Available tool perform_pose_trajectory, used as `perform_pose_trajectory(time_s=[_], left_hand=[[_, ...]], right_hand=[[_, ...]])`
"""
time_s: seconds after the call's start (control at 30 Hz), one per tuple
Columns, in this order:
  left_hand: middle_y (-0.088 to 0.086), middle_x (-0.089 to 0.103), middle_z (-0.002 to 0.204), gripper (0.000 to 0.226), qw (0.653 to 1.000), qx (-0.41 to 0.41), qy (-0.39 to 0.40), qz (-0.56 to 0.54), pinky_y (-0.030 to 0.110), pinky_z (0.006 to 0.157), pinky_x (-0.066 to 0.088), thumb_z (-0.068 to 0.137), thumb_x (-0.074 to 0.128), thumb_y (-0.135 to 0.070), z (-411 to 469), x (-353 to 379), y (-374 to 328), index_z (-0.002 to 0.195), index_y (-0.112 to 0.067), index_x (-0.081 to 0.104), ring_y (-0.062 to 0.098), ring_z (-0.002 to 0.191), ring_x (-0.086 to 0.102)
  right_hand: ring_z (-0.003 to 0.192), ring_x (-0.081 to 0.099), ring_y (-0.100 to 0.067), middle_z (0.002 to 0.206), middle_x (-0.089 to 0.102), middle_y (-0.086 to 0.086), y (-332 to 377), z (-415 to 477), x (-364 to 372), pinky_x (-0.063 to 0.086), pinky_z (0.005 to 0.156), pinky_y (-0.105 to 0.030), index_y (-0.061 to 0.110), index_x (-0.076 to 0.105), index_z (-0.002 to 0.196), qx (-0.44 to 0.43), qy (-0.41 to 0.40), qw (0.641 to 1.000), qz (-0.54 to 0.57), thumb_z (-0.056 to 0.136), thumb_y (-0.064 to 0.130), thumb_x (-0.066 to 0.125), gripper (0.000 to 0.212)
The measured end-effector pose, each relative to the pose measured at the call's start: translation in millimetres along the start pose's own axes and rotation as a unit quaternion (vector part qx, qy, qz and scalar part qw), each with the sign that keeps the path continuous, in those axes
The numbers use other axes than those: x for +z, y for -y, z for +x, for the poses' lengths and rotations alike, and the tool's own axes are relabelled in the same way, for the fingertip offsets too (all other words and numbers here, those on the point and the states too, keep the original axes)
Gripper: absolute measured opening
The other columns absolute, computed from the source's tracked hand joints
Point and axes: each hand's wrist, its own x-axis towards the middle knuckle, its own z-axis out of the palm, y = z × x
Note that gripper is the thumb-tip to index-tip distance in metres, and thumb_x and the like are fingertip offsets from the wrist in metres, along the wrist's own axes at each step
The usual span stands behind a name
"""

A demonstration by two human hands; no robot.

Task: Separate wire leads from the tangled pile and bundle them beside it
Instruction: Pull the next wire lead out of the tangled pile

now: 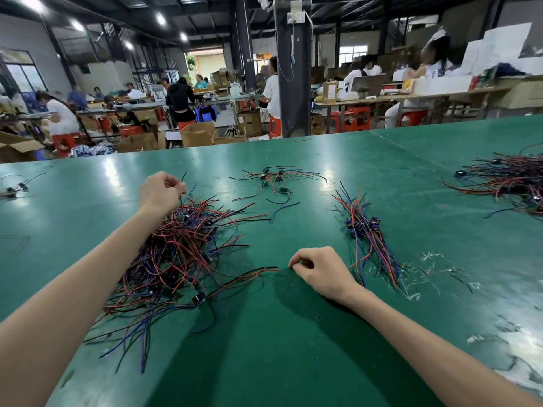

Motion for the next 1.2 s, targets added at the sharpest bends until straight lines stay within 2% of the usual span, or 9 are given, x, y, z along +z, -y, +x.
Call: perform_pose_trajectory(time_s=[0.13,0.33,0.47,0.6,0.7,0.87,0.97,1.1,1.2], left_hand=[[0.014,0.069,0.087,0.012,0.997,0.045,0.061,-0.027,0.036,0.081,0.052,0.086,0.068,-0.010,-4.8,-7.7,-3.9,0.093,-0.002,0.065,0.024,0.078,0.063],[0.011,0.069,0.095,0.011,0.965,0.112,0.161,0.175,0.029,0.081,0.047,0.084,0.063,-0.007,-14.7,-1.3,10.5,0.095,-0.007,0.067,0.021,0.084,0.058],[0.004,0.070,0.097,0.015,0.925,0.086,0.279,0.243,0.032,0.087,0.049,0.083,0.070,-0.026,-22.2,-2.3,26.8,0.092,-0.014,0.072,0.021,0.093,0.062],[0.003,0.062,0.101,0.014,0.923,0.160,0.191,0.293,0.042,0.095,0.043,0.083,0.066,-0.040,-35.5,6.3,26.7,0.091,-0.029,0.070,0.027,0.107,0.053],[0.000,0.066,0.109,0.034,0.899,0.125,0.235,0.347,0.042,0.100,0.037,0.082,0.061,-0.056,-41.0,15.5,22.3,0.103,-0.030,0.068,0.026,0.113,0.053],[0.001,0.068,0.102,0.030,0.878,0.124,0.208,0.413,0.041,0.100,0.033,0.082,0.064,-0.045,-48.4,31.8,10.5,0.103,-0.025,0.069,0.025,0.105,0.058],[0.002,0.069,0.100,0.025,0.914,0.138,0.158,0.347,0.036,0.094,0.041,0.084,0.061,-0.035,-49.7,33.6,-0.7,0.102,-0.019,0.068,0.024,0.097,0.061],[0.008,0.070,0.099,0.030,0.990,0.127,0.007,0.059,0.027,0.086,0.047,0.090,0.060,-0.024,-51.5,16.2,-33.5,0.113,-0.005,0.065,0.020,0.085,0.061],[0.004,0.066,0.089,0.032,0.979,0.039,0.007,-0.201,0.025,0.076,0.050,0.095,0.052,-0.012,-56.7,0.5,-70.1,0.126,-0.006,0.056,0.012,0.077,0.058]], right_hand=[[0.057,0.048,-0.004,0.056,0.054,0.018,-1.0,1.6,1.0,0.042,0.062,-0.025,0.022,0.074,0.082,-0.005,0.001,1.000,-0.007,0.082,0.014,0.061,0.016],[0.053,0.046,0.002,0.054,0.054,0.018,-2.6,2.0,1.1,0.038,0.060,-0.024,0.022,0.074,0.079,-0.009,-0.001,1.000,0.001,0.082,0.013,0.062,0.016],[0.053,0.046,0.002,0.055,0.054,0.019,-2.3,2.7,0.1,0.038,0.060,-0.024,0.021,0.074,0.081,-0.010,0.001,1.000,0.000,0.083,0.013,0.062,0.015],[0.053,0.046,0.001,0.055,0.054,0.018,-2.3,2.3,-0.8,0.039,0.059,-0.025,0.021,0.074,0.081,-0.014,0.004,1.000,-0.001,0.083,0.012,0.062,0.015],[0.055,0.047,0.000,0.057,0.055,0.018,-2.2,2.9,-0.9,0.042,0.061,-0.026,0.021,0.075,0.082,-0.013,0.005,1.000,-0.002,0.084,0.013,0.062,0.015],[0.056,0.048,-0.003,0.058,0.057,0.015,-2.1,2.6,-1.0,0.043,0.062,-0.027,0.020,0.075,0.082,-0.012,0.005,1.000,0.003,0.083,0.012,0.062,0.015],[0.054,0.046,0.000,0.056,0.055,0.017,-2.8,2.7,-0.6,0.040,0.059,-0.025,0.020,0.074,0.081,-0.012,0.006,1.000,0.003,0.083,0.012,0.061,0.015],[0.056,0.050,-0.004,0.057,0.057,0.015,-3.4,3.0,0.6,0.044,0.062,-0.026,0.022,0.074,0.080,-0.011,0.003,1.000,0.000,0.082,0.013,0.061,0.016],[0.065,0.056,-0.009,0.064,0.061,0.014,-3.9,3.1,0.6,0.048,0.069,-0.028,0.021,0.075,0.082,-0.012,0.005,1.000,-0.006,0.081,0.012,0.063,0.015]])
